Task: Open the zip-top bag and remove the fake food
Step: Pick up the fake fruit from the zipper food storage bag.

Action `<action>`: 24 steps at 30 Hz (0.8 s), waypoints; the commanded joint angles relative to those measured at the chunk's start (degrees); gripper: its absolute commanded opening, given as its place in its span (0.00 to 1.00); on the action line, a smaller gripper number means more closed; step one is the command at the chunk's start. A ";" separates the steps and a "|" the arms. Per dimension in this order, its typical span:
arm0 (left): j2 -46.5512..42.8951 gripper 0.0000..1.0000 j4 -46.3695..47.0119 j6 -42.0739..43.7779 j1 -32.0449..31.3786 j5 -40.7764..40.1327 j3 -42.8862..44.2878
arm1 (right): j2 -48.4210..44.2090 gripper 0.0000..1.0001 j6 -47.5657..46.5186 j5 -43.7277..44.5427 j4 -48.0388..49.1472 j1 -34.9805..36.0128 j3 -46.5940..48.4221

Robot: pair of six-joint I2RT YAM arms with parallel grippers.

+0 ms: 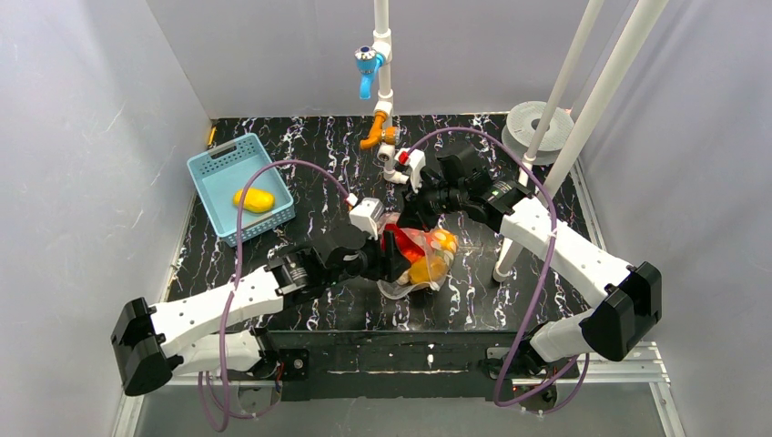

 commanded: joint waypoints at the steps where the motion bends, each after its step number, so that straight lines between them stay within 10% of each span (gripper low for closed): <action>1: 3.00 0.53 -1.62 2.80 -0.28 -3.98 4.74 | -1.13 0.01 0.13 -1.23 2.47 -0.35 -0.12; 24: 16.09 0.70 10.11 1.24 -1.36 1.98 2.41 | -1.02 0.01 0.41 -1.58 2.47 -0.44 -0.04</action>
